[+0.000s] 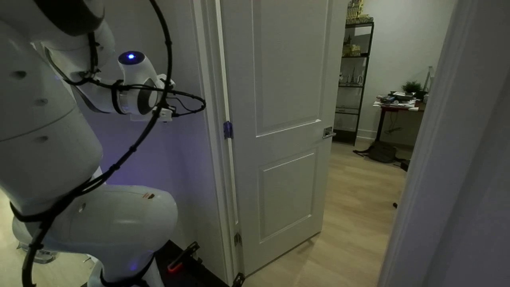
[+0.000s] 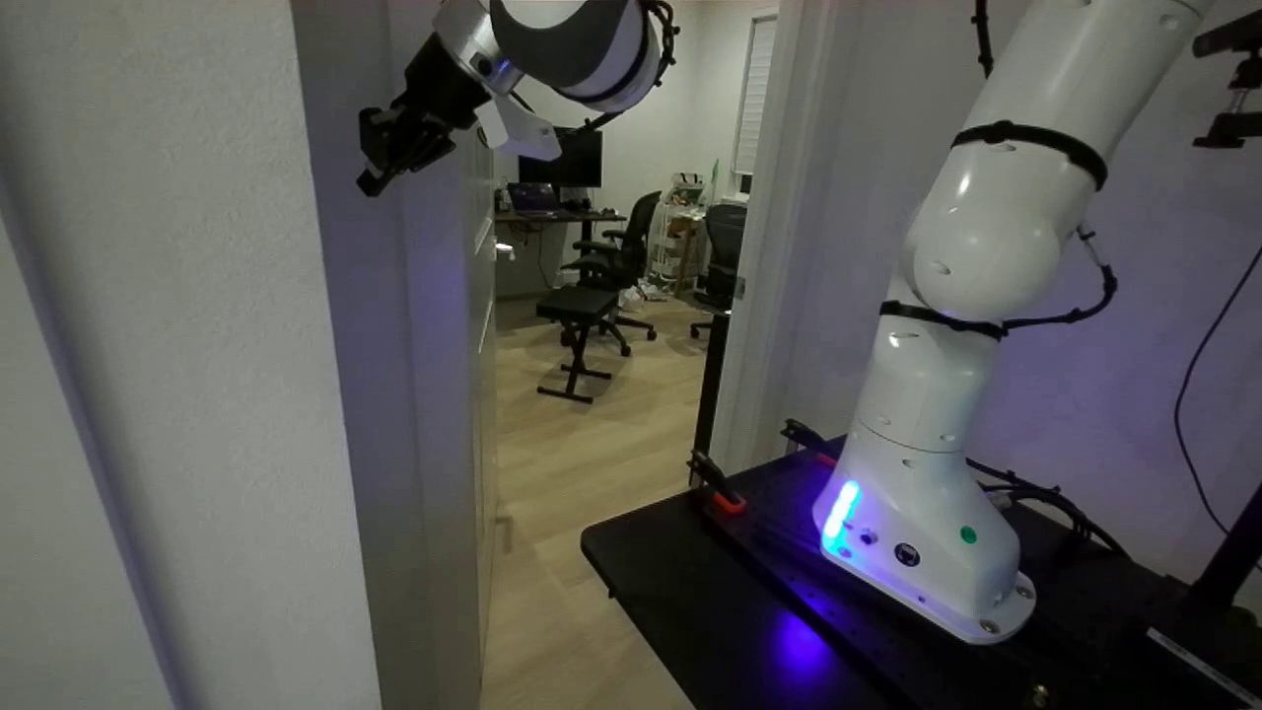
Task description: Turn the light switch on and off four times
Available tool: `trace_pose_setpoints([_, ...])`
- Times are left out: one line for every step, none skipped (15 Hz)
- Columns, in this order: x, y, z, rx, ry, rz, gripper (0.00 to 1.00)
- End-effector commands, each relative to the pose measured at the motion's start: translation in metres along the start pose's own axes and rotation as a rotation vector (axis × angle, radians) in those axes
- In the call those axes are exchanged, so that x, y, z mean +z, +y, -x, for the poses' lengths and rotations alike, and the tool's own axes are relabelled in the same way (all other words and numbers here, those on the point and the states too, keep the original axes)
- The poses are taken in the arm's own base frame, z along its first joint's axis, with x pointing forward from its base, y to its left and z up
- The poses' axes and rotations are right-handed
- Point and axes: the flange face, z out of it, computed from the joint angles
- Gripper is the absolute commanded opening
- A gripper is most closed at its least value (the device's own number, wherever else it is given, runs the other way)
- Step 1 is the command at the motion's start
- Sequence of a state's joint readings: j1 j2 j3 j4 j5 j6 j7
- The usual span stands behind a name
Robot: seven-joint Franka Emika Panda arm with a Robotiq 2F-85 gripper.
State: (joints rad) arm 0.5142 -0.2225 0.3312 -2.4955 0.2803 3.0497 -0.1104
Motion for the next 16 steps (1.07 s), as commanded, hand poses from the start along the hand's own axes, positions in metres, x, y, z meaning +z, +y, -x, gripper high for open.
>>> trace_pose_setpoints([0.02, 0.003, -0.011, 0.02, 0.041, -0.002, 0.0])
trace_pose_setpoints([0.023, 0.005, -0.012, 0.022, 0.049, -0.001, 0.0])
trace_pose_setpoints([0.026, 0.007, -0.013, 0.025, 0.054, 0.0, 0.0])
trace_pose_setpoints([0.029, 0.009, -0.014, 0.028, 0.059, 0.001, 0.0])
trace_pose_setpoints([0.032, 0.011, -0.015, 0.032, 0.066, 0.002, 0.0])
trace_pose_setpoints([0.034, 0.012, -0.016, 0.037, 0.074, 0.003, 0.0])
trace_pose_setpoints([0.035, 0.014, -0.019, 0.052, 0.086, 0.001, 0.0])
trace_pose_setpoints([0.037, 0.013, -0.021, 0.066, 0.098, -0.003, 0.0])
trace_pose_setpoints([0.04, 0.013, -0.023, 0.076, 0.108, -0.005, 0.0])
trace_pose_setpoints([0.043, 0.012, -0.025, 0.082, 0.115, -0.009, 0.0])
trace_pose_setpoints([0.045, 0.012, -0.027, 0.086, 0.124, -0.01, 0.0])
trace_pose_setpoints([0.047, 0.012, -0.029, 0.09, 0.131, -0.011, 0.0])
trace_pose_setpoints([0.05, 0.012, -0.03, 0.095, 0.135, -0.014, 0.0])
trace_pose_setpoints([0.053, 0.011, -0.032, 0.099, 0.141, -0.016, 0.0])
trace_pose_setpoints([0.056, 0.011, -0.034, 0.102, 0.146, -0.019, 0.0])
trace_pose_setpoints([0.058, 0.011, -0.035, 0.105, 0.151, -0.021, 0.0])
